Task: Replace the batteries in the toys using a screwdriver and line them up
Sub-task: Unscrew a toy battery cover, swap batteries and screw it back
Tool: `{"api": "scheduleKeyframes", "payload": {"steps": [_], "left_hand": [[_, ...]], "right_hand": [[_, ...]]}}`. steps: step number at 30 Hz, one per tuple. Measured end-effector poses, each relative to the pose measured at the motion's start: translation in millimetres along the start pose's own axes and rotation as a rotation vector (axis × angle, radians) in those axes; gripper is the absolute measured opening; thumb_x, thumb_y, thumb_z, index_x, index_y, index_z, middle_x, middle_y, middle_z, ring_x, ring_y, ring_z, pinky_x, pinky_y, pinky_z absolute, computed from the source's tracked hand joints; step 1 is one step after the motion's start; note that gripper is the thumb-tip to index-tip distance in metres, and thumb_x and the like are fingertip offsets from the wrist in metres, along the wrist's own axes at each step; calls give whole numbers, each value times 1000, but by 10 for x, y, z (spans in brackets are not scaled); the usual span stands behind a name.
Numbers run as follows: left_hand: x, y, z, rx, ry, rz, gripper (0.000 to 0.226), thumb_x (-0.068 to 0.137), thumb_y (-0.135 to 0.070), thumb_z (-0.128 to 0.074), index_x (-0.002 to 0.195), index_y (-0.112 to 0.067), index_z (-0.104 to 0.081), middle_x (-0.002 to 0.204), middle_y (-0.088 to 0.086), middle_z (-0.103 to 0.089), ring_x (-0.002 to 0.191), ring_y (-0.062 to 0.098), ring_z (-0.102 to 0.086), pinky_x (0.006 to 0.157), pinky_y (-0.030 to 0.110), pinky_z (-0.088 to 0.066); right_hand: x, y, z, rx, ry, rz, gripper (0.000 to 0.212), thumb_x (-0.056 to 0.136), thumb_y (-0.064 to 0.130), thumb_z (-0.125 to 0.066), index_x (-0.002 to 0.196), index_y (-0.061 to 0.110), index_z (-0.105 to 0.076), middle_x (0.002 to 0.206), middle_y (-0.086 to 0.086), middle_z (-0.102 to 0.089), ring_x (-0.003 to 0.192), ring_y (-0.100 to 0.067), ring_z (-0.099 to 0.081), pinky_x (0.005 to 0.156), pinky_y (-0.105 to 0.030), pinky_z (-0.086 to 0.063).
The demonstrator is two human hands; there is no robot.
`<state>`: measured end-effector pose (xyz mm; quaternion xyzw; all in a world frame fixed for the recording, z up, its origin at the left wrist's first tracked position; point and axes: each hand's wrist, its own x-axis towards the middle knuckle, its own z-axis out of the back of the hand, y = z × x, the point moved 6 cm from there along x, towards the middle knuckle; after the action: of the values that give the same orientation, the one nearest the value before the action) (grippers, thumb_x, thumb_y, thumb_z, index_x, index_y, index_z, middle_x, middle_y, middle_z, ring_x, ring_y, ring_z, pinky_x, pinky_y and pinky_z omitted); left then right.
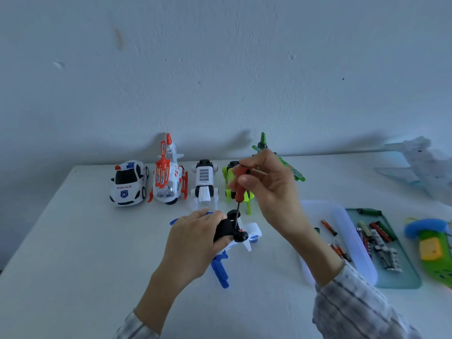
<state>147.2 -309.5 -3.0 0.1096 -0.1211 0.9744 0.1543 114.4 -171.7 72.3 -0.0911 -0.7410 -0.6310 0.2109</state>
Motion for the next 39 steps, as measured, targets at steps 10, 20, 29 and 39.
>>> {"api": "scheduleKeyframes", "payload": {"steps": [10, 20, 29, 39], "left_hand": [[-7, -12, 11, -6, 18, -2, 42, 82, -62, -32, 102, -33, -55, 86, -13, -60, 78, 11, -55, 65, 24, -32], [5, -35, 31, 22, 0, -41, 32, 82, -58, -49, 97, -31, -58, 77, -14, -61, 71, 12, -57, 58, 25, -39], [7, -31, 51, -25, 30, -3, 34, 92, -58, -41, 114, -33, -50, 100, -13, -60, 92, 9, -52, 70, 24, -34], [-11, -51, 42, 36, -32, -43, 30, 72, -57, -69, 86, -34, -56, 68, -17, -57, 61, 7, -56, 53, 21, -37]], "right_hand": [[27, 25, 123, 22, -3, 20, 15, 85, -9, -53, 88, 5, -47, 74, -22, -57, 57, -34, -56, 54, -34, -53], [33, -44, 235, 62, -29, -60, 24, 72, 24, -80, 82, 18, -60, 76, -6, -62, 63, -25, -59, 57, -32, -54], [53, -31, 159, -101, -11, -95, 11, 91, 12, -59, 100, 7, -59, 87, -19, -61, 77, -24, -64, 66, -31, -56], [120, -70, 82, -116, 51, -130, 31, 96, -11, -36, 104, 10, -56, 88, -19, -61, 74, -36, -63, 67, -41, -55]]}}
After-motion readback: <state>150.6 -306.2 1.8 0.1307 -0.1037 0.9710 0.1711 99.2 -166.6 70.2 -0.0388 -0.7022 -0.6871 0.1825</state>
